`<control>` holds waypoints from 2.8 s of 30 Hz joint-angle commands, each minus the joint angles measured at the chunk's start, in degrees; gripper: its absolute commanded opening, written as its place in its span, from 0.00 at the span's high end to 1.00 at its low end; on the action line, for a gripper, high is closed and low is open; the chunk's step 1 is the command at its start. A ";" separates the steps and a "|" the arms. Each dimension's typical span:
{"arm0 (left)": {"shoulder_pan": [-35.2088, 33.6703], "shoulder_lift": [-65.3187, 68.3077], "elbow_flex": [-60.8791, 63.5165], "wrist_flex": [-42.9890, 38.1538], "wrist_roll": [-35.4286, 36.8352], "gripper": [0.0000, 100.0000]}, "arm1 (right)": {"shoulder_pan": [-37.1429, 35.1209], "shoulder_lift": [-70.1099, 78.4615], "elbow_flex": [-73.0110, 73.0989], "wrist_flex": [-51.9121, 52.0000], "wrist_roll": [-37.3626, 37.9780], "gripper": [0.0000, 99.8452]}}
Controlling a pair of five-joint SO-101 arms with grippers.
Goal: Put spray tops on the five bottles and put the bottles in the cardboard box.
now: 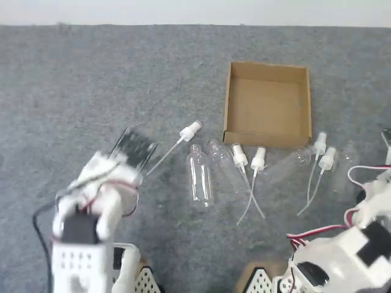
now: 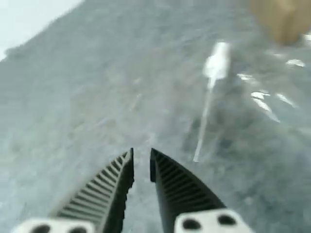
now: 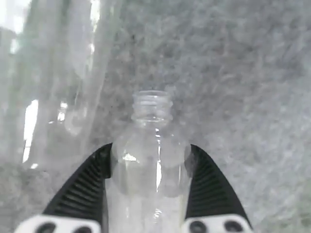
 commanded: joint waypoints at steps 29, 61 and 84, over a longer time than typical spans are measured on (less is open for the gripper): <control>12.22 94.07 -60.97 -15.03 6.07 0.81 | -4.26 -9.19 6.86 -3.74 0.53 0.99; -0.18 84.13 -59.74 1.85 10.02 0.99 | -4.26 -9.27 6.86 -3.21 0.44 0.99; 3.96 37.98 -2.51 -16.35 16.44 0.99 | -3.82 -9.63 10.46 -3.12 -2.20 0.99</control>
